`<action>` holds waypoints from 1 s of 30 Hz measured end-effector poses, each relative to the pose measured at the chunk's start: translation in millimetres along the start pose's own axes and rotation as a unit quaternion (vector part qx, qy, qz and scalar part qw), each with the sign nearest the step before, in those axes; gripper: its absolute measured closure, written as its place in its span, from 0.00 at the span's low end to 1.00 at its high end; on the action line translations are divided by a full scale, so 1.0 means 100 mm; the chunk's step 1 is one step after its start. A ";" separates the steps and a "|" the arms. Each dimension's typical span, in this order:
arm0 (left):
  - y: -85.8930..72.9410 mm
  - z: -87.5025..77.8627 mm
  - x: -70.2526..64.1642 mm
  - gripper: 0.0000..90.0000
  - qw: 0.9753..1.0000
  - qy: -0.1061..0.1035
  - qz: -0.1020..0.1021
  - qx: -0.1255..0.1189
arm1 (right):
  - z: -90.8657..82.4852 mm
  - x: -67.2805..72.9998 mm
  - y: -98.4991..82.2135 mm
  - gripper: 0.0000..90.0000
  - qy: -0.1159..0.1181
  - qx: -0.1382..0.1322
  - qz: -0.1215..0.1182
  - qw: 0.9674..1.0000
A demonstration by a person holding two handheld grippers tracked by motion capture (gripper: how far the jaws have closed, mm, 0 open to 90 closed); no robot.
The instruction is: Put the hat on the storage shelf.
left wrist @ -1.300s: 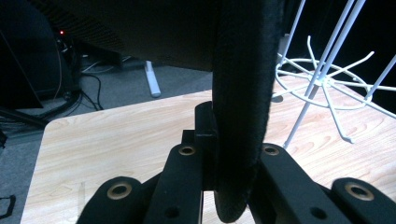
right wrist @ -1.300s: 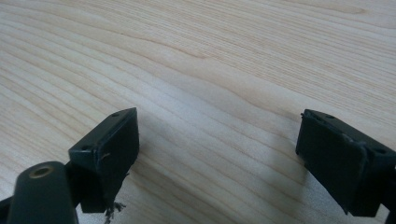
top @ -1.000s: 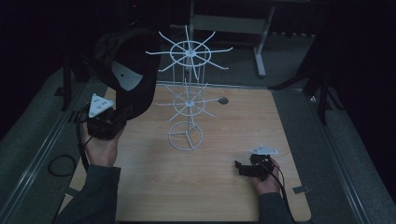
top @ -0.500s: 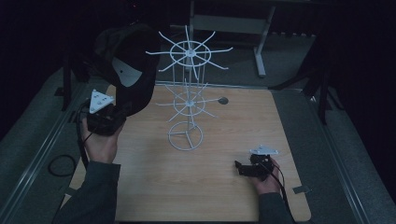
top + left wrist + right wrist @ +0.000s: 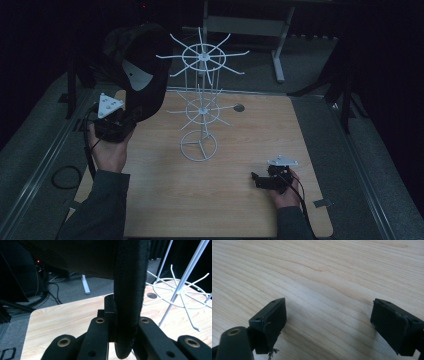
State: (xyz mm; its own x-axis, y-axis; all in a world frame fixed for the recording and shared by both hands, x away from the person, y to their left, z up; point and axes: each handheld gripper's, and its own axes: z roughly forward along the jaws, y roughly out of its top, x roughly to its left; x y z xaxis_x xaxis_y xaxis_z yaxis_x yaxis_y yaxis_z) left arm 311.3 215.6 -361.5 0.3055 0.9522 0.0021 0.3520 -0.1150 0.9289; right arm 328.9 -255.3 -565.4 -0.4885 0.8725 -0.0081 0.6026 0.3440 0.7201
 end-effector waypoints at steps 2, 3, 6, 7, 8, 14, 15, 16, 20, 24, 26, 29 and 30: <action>0.01 0.00 0.00 0.96 1.000 0.000 0.001 -0.001 | 0.00 0.00 0.00 0.14 0.000 0.000 0.000 1.000; 0.01 0.00 -0.01 0.96 1.000 -0.001 0.002 -0.002 | 0.00 0.00 0.00 0.14 0.000 0.000 0.000 1.000; 0.02 0.01 -0.01 0.96 1.000 -0.001 0.002 -0.003 | 0.00 0.00 0.00 0.14 0.000 0.000 0.000 1.000; 0.02 0.01 -0.01 0.96 1.000 -0.001 0.003 -0.003 | 0.00 0.00 0.00 0.14 0.000 0.000 0.000 1.000; 0.02 0.01 -0.01 0.96 1.000 -0.001 0.003 -0.003 | 0.00 0.00 0.00 0.14 0.000 0.000 0.000 1.000; 0.03 0.02 -0.01 0.96 1.000 0.001 0.005 -0.002 | 0.00 0.00 0.00 0.14 0.000 0.000 0.000 1.000; 0.04 0.02 -0.01 0.96 1.000 0.001 0.008 -0.002 | 0.00 0.00 0.00 0.14 0.000 0.000 0.000 1.000; 0.04 0.03 -0.01 0.96 1.000 0.001 0.008 -0.002 | 0.00 0.00 0.00 0.14 0.000 0.000 0.000 1.000; 0.05 0.04 -0.02 0.96 1.000 0.002 0.013 -0.002 | 0.00 0.00 0.00 0.14 0.000 0.000 0.000 1.000; 0.06 0.04 -0.04 0.96 1.000 0.001 0.016 -0.002 | 0.00 0.00 0.00 0.14 0.000 0.000 0.000 1.000; 0.06 0.05 -0.05 0.96 1.000 0.000 0.018 -0.002 | 0.00 0.00 0.00 0.14 0.000 0.000 0.000 1.000; 0.05 0.05 -0.07 0.96 1.000 0.000 0.022 -0.001 | 0.00 0.00 0.00 0.14 0.000 0.000 0.000 1.000; 0.05 0.05 -0.07 0.96 1.000 0.000 0.023 -0.001 | 0.00 0.00 0.00 0.14 0.000 0.000 0.000 1.000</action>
State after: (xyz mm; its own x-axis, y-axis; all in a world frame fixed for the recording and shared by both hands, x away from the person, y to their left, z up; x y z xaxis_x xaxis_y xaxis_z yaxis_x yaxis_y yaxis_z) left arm 315.8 206.6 -358.5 0.3218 0.9457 0.0457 0.3349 -0.1588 0.9288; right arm 328.8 -255.3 -565.4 -0.4891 0.8722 -0.0082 0.6022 0.3444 0.7202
